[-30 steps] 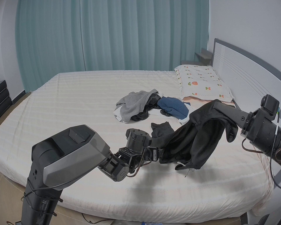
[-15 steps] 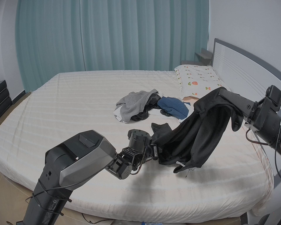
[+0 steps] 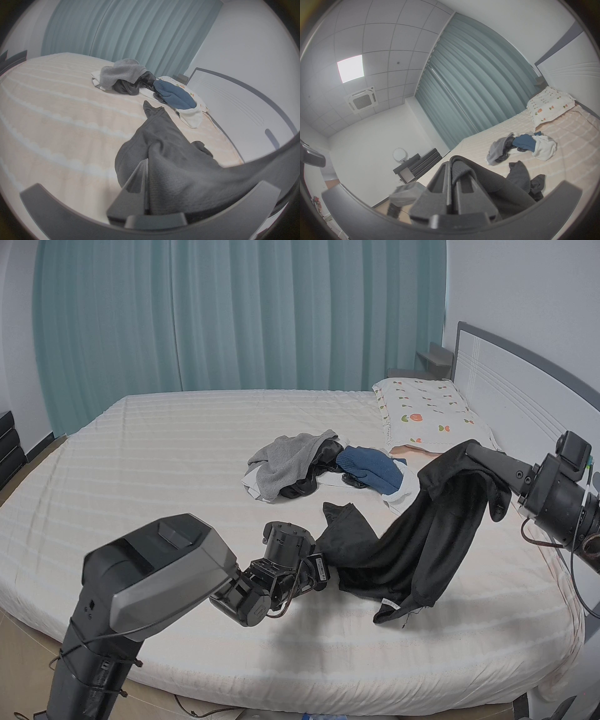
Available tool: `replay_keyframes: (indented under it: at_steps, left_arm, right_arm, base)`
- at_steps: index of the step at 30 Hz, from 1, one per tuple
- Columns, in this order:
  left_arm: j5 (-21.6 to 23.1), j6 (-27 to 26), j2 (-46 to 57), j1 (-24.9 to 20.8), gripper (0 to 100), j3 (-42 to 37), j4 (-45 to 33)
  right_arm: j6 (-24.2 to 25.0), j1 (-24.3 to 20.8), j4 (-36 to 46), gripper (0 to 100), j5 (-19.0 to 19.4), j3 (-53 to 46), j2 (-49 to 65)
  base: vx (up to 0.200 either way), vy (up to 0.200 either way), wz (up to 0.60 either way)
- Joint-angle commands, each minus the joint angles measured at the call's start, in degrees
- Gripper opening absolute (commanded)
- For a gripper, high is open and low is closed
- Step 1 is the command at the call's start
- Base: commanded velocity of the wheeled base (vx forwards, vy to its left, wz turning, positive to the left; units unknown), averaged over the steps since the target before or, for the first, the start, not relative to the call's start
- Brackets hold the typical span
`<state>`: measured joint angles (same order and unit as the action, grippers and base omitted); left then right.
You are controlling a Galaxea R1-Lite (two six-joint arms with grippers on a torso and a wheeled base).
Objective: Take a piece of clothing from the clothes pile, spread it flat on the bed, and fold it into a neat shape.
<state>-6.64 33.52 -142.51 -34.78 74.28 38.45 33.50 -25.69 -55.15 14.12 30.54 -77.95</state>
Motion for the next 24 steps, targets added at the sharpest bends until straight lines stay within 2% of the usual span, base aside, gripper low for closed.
replay_keyframes:
  at_steps: [1,3,6,7,11,14,20,22,23,24]
  left_arm:
    - [5.1,6.7,19.4,0.1,0,-9.2,-8.7]
    - [7.5,9.5,24.2,0.1,0,-9.9,-10.6]
    - [8.1,10.2,26.7,0.1,0,-10.2,-11.2]
    - [8.0,8.9,31.4,1.2,0,-11.4,-11.8]
    - [8.5,8.4,38.0,3.1,0,-12.8,-15.9]
    - [8.8,8.3,42.3,3.2,0,-16.9,-18.4]
    - [8.7,8.6,47.4,3.5,0,-24.8,-11.6]
    - [8.7,8.6,47.4,3.5,0,-24.8,-11.6]
    - [8.6,8.6,48.3,3.3,0,-29.7,-8.1]
    - [8.6,8.7,48.2,3.1,0,-31.1,-6.9]
  right_arm:
    - [-0.1,2.5,-0.8,0,-0.5,-1.4,-9.9]
    - [0.0,2.7,-1.1,0,-0.5,-0.7,-12.6]
    - [-0.1,3.3,-1.5,0,-0.6,-0.1,-14.1]
    - [-0.2,3.7,-3.3,0,-1.5,2.1,-17.2]
    - [-0.4,5.6,-7.1,0,-6.3,8.7,-20.3]
    - [-0.7,6.5,-10.9,0,-6.8,11.4,-21.4]
    - [-0.4,6.2,-15.6,0,-7.6,9.9,-22.8]
    - [-0.4,6.2,-15.6,0,-7.6,9.9,-22.8]
    - [0.2,5.8,-17.0,0,-7.9,7.1,-24.3]
    - [-0.1,5.1,-17.3,0,-7.9,6.1,-25.6]
  base:
    - [0.000,0.000,0.00]
    - [0.000,0.000,0.00]
    - [0.000,0.000,0.00]
    - [0.000,0.000,0.00]
    - [0.000,0.000,0.00]
    - [0.000,0.000,0.00]
    - [0.000,0.000,0.00]
    - [0.000,0.000,0.00]
    - [0.000,0.000,0.00]
    - [0.000,0.000,0.00]
